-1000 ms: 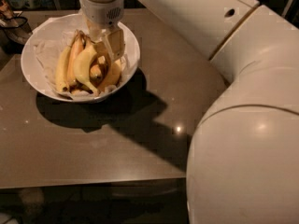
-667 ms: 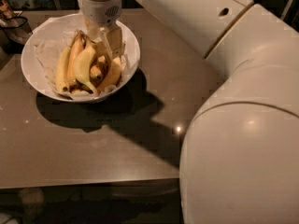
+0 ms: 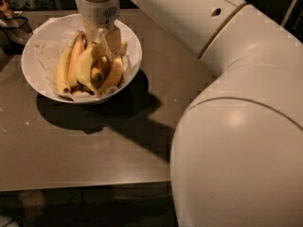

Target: Pick banana from white bowl

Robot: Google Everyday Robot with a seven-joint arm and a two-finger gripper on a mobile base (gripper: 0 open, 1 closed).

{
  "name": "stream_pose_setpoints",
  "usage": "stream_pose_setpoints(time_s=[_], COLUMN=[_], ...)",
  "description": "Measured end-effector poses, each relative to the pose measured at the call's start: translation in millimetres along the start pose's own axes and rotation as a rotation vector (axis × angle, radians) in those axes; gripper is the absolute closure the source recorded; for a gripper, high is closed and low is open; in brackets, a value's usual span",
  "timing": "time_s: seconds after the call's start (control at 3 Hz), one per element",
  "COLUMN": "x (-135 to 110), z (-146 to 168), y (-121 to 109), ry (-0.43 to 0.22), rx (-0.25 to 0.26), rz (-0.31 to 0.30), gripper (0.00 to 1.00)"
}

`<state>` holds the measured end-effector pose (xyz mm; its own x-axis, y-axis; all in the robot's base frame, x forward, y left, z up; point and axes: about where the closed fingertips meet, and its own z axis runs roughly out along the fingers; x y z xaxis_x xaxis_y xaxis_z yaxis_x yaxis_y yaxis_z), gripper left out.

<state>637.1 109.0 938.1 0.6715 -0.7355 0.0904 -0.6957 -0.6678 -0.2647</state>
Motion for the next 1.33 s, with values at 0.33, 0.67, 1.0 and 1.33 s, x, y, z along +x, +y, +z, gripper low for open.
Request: stream_pose_setpoints(time_s=[0.33,0.67,1.0,1.33], x=[-1,-2,-1,-1], z=[9,15,19,14], y=[-1,-1,1,3], ry=[-0.005,-0.007,-0.007,-0.005], rx=[-0.017,-0.03,-0.037,-0.021], rz=[0.001,0.001,0.0,0.004], gripper=[0.41,0.42,0.6,0.84])
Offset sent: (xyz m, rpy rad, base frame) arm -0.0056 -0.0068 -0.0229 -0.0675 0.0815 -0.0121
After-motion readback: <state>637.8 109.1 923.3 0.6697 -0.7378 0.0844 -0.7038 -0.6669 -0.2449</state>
